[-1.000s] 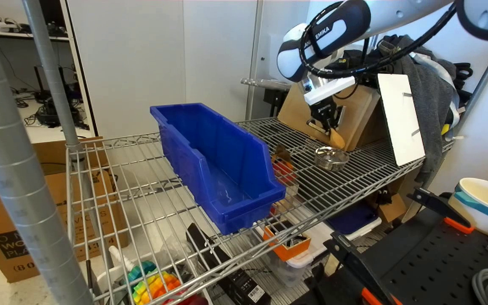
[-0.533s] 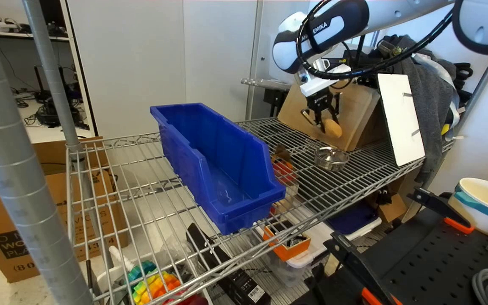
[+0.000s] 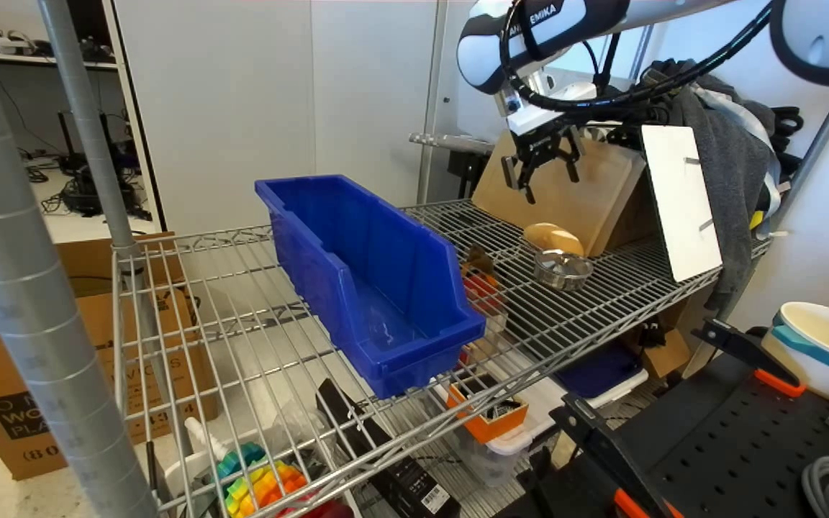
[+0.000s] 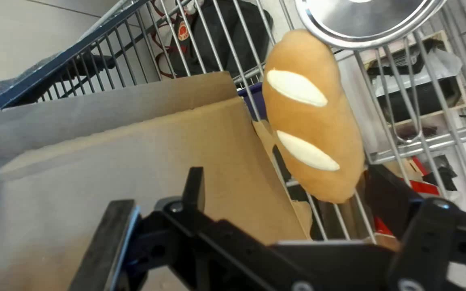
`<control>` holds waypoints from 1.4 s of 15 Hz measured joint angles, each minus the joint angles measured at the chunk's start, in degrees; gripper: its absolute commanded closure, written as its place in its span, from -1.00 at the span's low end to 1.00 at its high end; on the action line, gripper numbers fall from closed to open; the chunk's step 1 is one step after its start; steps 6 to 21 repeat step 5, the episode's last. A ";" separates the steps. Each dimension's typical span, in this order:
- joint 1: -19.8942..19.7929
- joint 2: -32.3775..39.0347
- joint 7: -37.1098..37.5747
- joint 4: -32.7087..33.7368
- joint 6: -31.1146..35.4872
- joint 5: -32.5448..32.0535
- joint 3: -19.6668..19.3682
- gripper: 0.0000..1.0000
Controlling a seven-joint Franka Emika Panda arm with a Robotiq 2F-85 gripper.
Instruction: Move the bread plush toy to the right
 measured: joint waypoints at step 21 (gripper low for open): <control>0.30 -4.79 -3.98 0.47 -0.60 3.37 5.89 -1.00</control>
